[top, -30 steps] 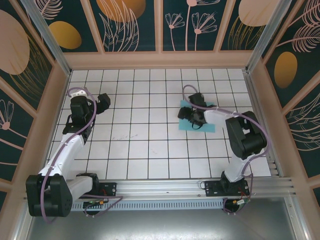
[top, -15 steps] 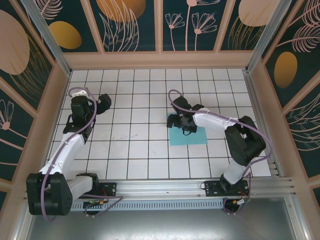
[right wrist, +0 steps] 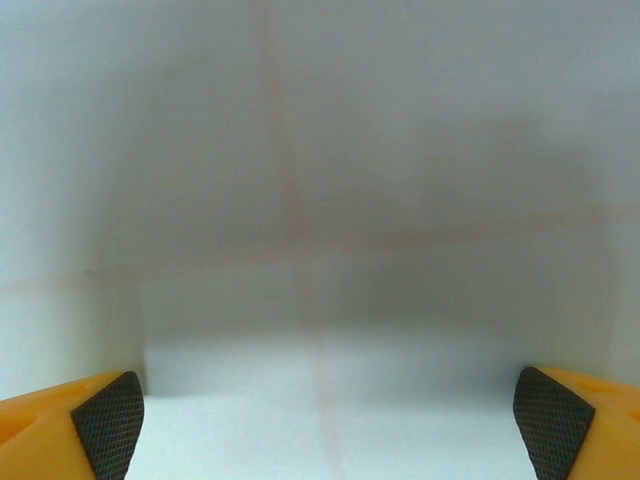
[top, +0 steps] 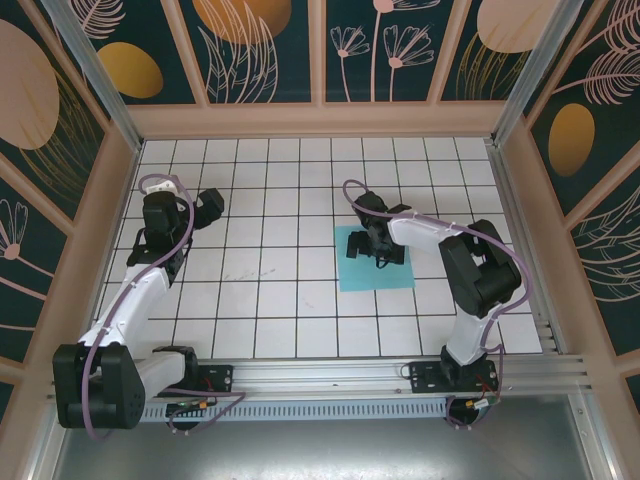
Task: Fold a paper plane with a square sheet of paper (pick it up from the middle)
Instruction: Fold the square sheet of paper in half at the center of the table.
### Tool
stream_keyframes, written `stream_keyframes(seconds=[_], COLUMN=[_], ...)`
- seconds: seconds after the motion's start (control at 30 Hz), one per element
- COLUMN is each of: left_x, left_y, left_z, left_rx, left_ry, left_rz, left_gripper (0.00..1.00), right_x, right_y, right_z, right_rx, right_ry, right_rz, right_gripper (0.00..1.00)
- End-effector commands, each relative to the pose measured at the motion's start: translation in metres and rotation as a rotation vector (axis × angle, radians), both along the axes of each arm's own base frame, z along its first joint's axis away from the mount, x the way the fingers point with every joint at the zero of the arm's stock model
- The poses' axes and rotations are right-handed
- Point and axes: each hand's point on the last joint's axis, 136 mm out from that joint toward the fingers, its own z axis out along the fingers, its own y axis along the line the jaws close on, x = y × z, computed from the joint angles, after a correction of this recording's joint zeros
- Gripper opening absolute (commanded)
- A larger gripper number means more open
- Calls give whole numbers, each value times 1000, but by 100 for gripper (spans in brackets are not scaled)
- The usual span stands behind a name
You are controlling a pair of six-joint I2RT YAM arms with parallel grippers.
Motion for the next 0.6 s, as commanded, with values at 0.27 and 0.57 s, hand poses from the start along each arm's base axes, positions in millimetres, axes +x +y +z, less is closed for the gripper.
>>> stream_keyframes(seconds=[0.27,0.57], left_x=[1,1], left_y=[-1,-2], left_z=[1,0], left_rx=[-18,-22], left_ry=[1,2], left_rz=[-6,-12], left_gripper=[99,98], right_x=[-13,-22], right_y=[-9,-12], right_z=[-27,-27], right_rx=[-64,-55], right_ry=[89,103], right_rz=[39,24], right_gripper=[93,81])
